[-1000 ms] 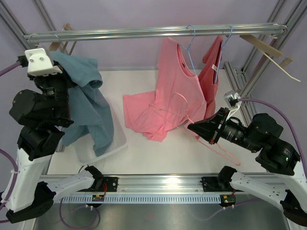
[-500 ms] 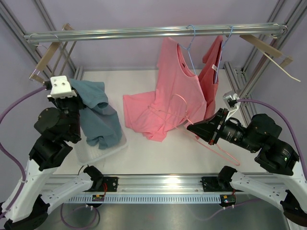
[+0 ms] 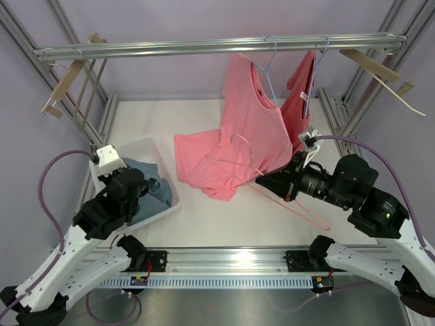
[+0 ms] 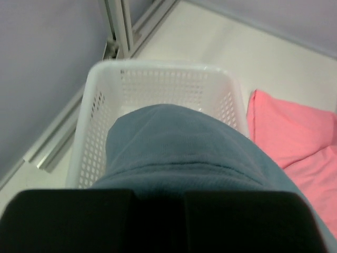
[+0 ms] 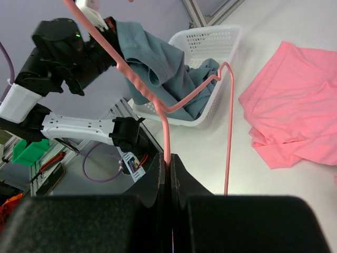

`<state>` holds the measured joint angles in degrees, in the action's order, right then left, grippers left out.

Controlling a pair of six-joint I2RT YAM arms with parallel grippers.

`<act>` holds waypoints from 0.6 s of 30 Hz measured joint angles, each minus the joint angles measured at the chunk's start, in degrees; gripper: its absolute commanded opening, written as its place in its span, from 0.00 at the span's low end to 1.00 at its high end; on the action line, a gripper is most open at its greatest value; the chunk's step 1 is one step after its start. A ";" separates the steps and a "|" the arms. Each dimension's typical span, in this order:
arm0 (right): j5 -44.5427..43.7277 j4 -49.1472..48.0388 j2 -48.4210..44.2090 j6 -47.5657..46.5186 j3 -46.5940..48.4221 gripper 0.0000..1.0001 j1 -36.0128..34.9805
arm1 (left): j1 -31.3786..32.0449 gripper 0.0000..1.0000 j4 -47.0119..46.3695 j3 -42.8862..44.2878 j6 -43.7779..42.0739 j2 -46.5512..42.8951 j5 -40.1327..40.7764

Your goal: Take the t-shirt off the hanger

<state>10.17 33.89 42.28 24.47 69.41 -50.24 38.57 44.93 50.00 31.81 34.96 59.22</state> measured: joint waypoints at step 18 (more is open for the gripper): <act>-11.21 -9.86 28.28 -3.06 16.68 0.00 -3.39 | -33.53 0.88 -9.68 -13.09 12.13 12.33 -21.84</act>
<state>-1.04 24.03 70.57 21.41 86.08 -53.63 5.04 35.24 36.91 43.94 47.29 37.39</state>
